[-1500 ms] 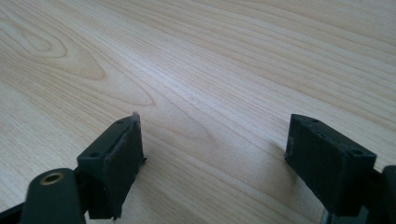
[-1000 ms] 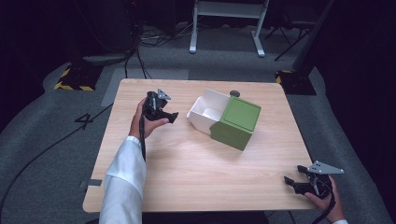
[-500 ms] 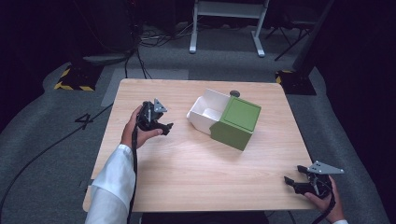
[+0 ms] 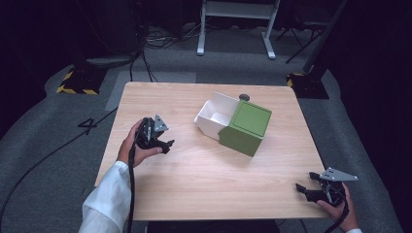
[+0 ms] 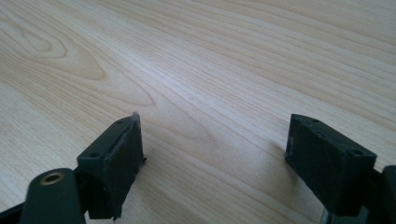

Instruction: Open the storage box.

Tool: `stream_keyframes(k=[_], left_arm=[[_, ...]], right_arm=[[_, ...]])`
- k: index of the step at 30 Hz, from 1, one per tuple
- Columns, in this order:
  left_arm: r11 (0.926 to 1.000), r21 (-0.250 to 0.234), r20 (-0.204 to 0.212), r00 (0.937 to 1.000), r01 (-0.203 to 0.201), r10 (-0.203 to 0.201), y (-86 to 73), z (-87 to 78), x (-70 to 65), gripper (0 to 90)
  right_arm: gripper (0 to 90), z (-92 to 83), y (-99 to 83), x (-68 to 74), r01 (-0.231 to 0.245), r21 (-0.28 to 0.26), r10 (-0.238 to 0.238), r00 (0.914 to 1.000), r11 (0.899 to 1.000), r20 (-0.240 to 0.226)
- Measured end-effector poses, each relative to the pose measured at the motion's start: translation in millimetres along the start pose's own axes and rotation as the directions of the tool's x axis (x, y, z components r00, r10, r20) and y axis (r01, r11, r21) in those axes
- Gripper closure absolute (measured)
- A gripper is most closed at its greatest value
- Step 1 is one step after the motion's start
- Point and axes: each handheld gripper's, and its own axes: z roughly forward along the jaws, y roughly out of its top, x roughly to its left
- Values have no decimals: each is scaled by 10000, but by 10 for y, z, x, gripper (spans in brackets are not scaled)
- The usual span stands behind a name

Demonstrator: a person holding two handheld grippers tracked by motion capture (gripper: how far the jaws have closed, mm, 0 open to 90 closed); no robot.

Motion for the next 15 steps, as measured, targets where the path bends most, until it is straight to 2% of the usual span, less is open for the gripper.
stream_keyframes(k=[15], left_arm=[[9997,158,-113,9997,-204,206,-367,-158,-189,186]], right_arm=[[190,-1,0,1,-16,5,16,10000,10000,1]])
